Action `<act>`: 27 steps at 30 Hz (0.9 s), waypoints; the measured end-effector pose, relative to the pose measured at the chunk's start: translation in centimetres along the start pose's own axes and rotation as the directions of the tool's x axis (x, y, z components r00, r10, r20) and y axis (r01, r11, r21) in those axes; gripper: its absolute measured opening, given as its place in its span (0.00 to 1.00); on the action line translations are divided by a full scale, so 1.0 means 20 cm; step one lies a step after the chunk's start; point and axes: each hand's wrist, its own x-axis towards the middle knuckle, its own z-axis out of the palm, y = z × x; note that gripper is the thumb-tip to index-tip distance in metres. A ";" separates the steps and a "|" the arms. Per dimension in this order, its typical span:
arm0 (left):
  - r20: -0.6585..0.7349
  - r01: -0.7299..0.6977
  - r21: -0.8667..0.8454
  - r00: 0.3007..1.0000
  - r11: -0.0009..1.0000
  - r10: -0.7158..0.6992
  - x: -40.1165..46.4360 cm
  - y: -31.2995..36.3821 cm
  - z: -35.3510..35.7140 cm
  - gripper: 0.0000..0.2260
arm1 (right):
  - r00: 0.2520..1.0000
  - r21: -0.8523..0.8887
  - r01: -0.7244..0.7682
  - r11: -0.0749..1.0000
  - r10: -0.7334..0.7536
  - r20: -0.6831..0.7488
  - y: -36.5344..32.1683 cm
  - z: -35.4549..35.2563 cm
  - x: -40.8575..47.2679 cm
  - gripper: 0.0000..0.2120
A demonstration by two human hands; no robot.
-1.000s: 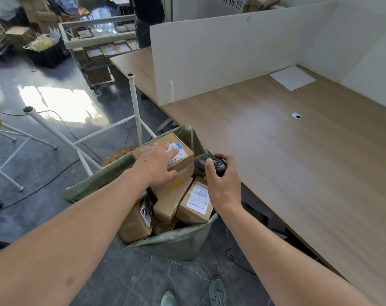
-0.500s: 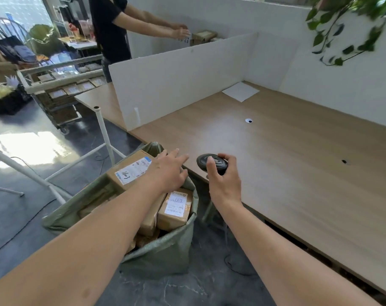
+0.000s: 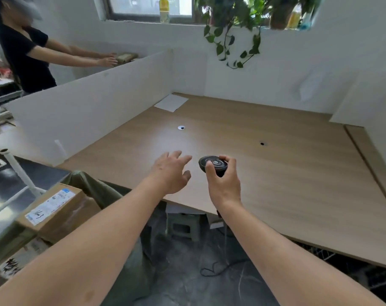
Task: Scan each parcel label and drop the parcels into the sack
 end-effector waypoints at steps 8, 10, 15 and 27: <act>0.011 -0.106 0.015 0.994 0.994 0.106 0.30 0.60 0.07 0.26 | 0.990 -0.012 -0.053 0.999 0.051 -0.129 0.17 -0.59 0.25 0.14; 0.017 -0.137 0.018 0.990 0.990 0.137 0.39 0.71 0.08 0.26 | 0.984 -0.011 -0.071 0.997 0.068 -0.166 0.22 -0.69 0.31 0.14; 0.047 -0.205 0.019 0.978 0.979 0.203 0.64 0.92 0.14 0.25 | 0.962 0.006 -0.126 0.992 0.124 -0.245 0.32 -0.86 0.51 0.14; 0.138 -0.413 0.011 0.903 0.911 0.408 1.51 1.11 0.46 0.25 | 0.866 0.032 -0.282 0.959 0.268 -0.422 0.54 -0.97 1.23 0.15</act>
